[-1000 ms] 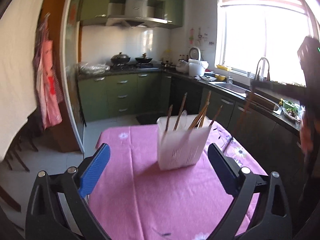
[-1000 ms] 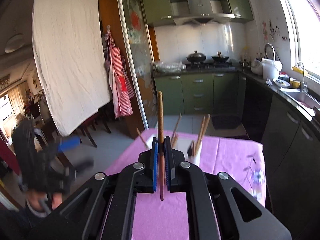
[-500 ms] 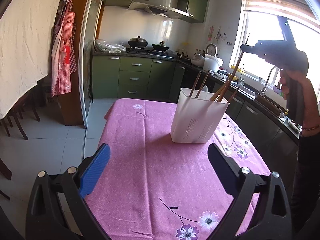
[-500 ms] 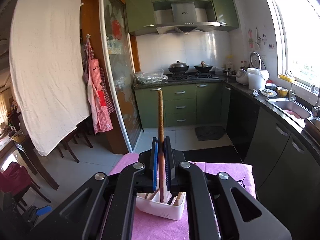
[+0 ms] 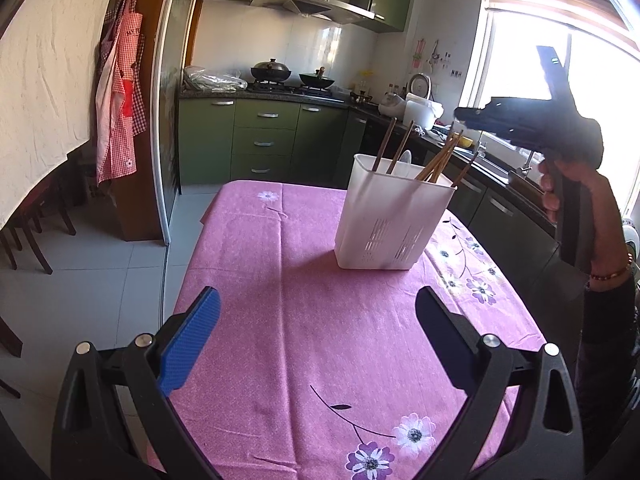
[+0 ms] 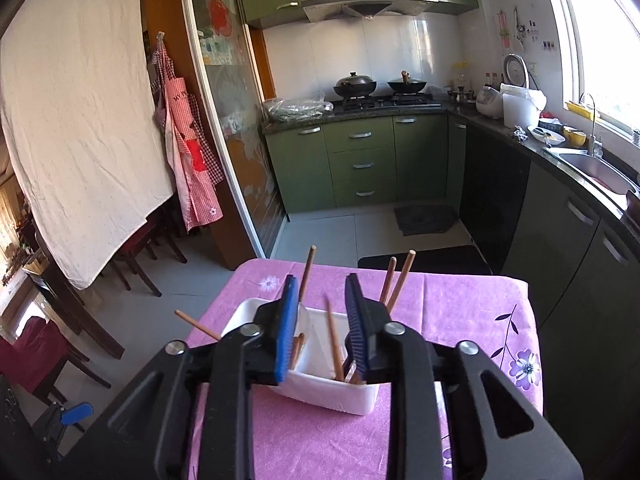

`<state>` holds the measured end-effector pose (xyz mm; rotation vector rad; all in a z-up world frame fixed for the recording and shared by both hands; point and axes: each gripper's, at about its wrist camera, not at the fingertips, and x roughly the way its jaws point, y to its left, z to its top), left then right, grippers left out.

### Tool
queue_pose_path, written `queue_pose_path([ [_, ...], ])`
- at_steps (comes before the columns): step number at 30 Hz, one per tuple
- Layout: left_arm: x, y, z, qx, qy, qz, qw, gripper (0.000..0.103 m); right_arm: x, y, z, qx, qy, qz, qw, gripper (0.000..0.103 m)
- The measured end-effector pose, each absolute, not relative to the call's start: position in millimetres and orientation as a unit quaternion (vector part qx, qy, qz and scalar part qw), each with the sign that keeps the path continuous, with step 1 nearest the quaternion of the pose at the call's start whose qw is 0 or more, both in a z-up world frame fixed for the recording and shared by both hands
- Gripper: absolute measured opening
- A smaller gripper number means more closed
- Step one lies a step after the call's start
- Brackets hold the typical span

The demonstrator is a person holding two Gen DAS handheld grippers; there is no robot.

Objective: Organize utensils

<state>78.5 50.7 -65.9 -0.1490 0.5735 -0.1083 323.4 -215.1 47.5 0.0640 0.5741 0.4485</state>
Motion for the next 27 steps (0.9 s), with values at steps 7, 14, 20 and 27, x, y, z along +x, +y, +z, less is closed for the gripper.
queue_pose_path([
  [7,70,37,-63,-0.063,0.274,-0.064,0.958,0.095,217,-256,50,0.032,0.200,0.206,0.957,0.073],
  [14,57,20,-68,-0.049,0.279,-0.073,0.956,0.095,113,-287,-12,0.036,0.190,0.163,0.968,0.099],
  [20,40,17,-66,-0.047,0.271,-0.069,0.959,0.095,60,-293,-36,0.017,0.182,0.119,0.976,0.099],
  [27,27,17,-61,-0.044,0.269,-0.064,0.960,0.095,38,-282,-43,0.001,0.180,0.128,0.975,0.099],
])
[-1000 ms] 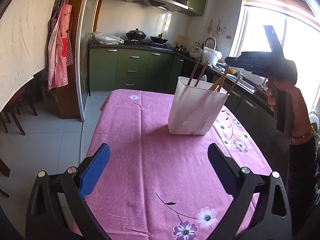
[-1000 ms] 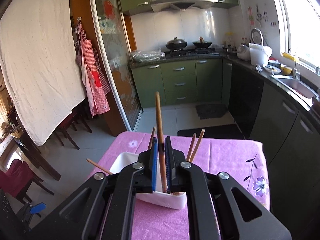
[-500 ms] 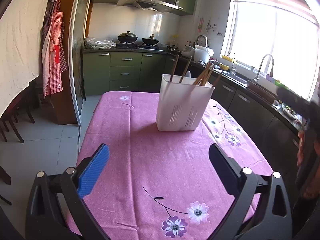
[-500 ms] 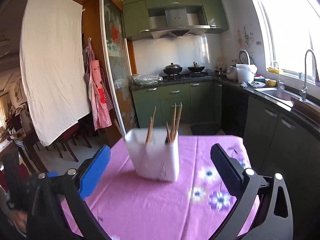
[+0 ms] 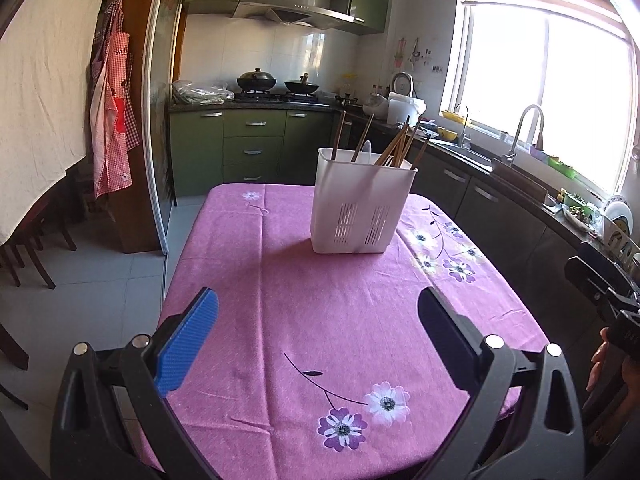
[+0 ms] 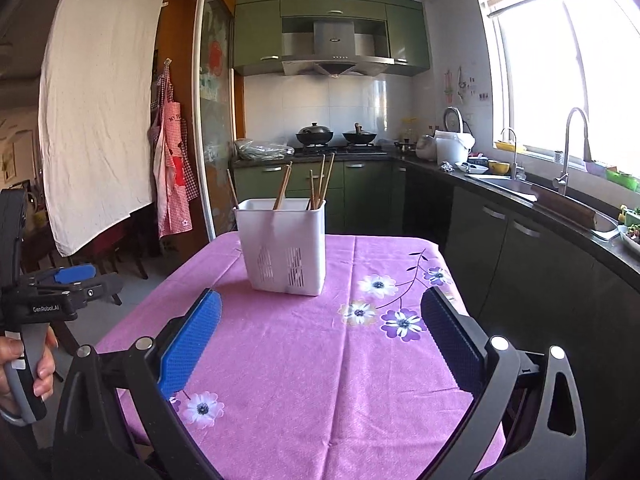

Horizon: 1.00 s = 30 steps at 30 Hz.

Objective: Organize utensils

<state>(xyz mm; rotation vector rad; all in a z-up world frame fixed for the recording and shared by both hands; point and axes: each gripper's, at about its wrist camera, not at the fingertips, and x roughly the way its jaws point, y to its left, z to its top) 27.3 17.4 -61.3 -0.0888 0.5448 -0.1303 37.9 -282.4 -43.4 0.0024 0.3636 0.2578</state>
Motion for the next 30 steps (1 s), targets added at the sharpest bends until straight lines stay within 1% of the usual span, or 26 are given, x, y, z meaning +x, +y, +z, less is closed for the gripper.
queue_pose_path([
  [6,16,15,-55,-0.038,0.258,-0.064,0.963,0.096,34,-280,-43,0.003,0.179,0.131,0.975,0.099],
  [30,8,17,-51,-0.039,0.259,-0.063,0.963,0.096,39,-270,-35,-0.010,0.181,0.139,0.974,0.099],
])
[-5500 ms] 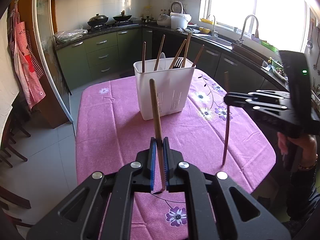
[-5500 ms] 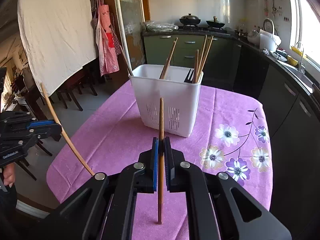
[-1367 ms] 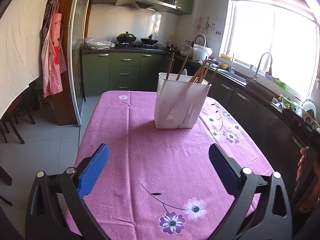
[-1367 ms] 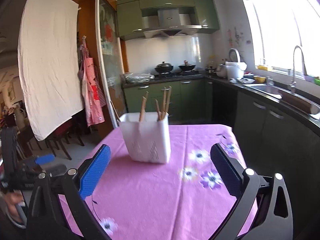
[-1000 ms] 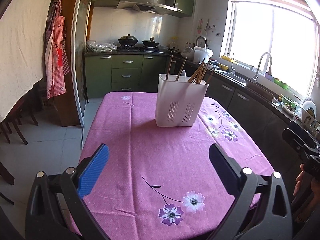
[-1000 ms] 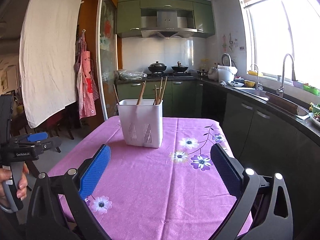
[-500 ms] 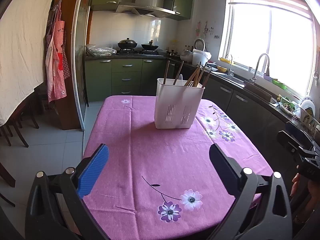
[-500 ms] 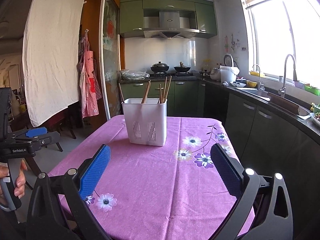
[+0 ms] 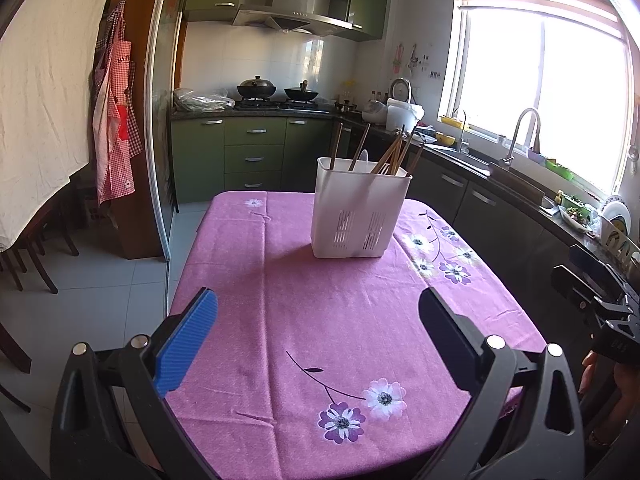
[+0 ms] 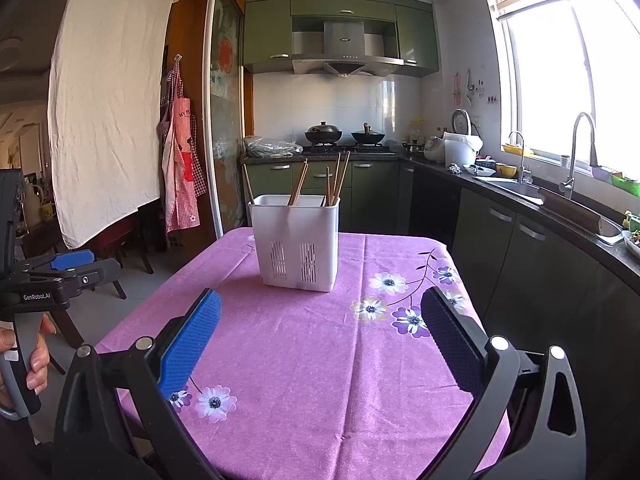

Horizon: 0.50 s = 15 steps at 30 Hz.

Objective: Organize utensils

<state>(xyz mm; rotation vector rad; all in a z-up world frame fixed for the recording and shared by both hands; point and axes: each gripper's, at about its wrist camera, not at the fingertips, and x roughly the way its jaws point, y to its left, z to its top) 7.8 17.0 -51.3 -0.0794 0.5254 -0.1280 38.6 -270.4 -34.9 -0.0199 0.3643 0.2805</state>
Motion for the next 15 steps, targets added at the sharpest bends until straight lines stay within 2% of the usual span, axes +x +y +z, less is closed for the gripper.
queue_pose_path([
  [15,10.9,12.5,-50.5,-0.031,0.265,-0.058,0.962,0.096,40.0,-270.4,-36.6,-0.010,0.185,0.139,0.973,0.099],
])
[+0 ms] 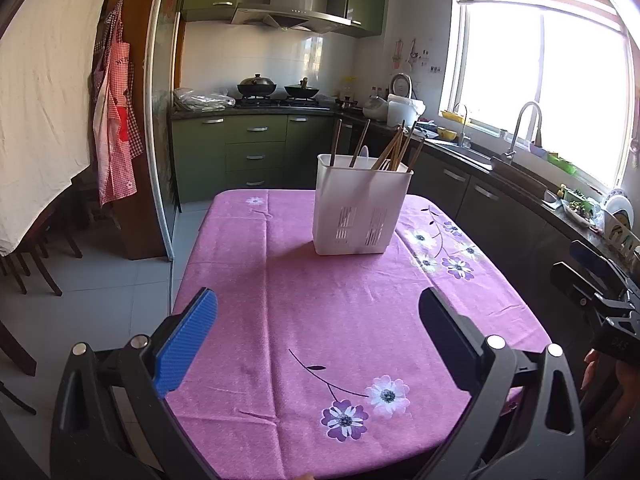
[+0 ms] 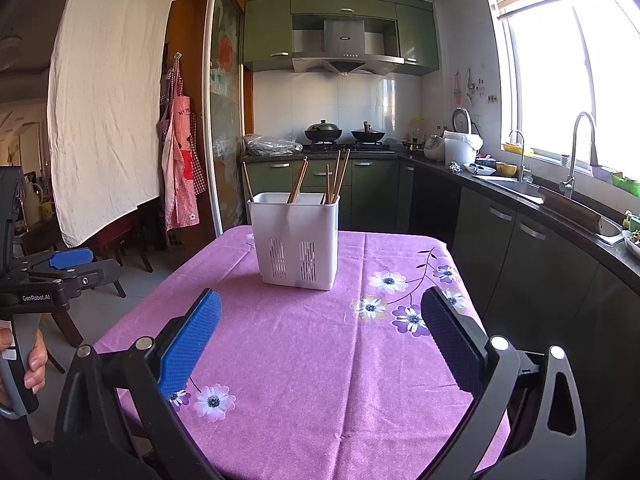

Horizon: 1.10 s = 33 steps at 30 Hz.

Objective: Organize utensils

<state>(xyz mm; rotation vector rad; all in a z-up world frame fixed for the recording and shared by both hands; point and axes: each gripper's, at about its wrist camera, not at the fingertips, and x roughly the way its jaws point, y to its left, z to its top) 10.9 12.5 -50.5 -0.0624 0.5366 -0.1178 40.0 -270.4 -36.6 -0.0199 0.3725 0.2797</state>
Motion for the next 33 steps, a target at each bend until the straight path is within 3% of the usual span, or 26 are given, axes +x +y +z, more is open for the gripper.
queue_pose_path([
  [33,11.1,12.4,-49.0,-0.029,0.270,-0.044,0.961,0.096,45.5,-271.0,-45.3,-0.015,0.195,0.144,0.970,0.099],
])
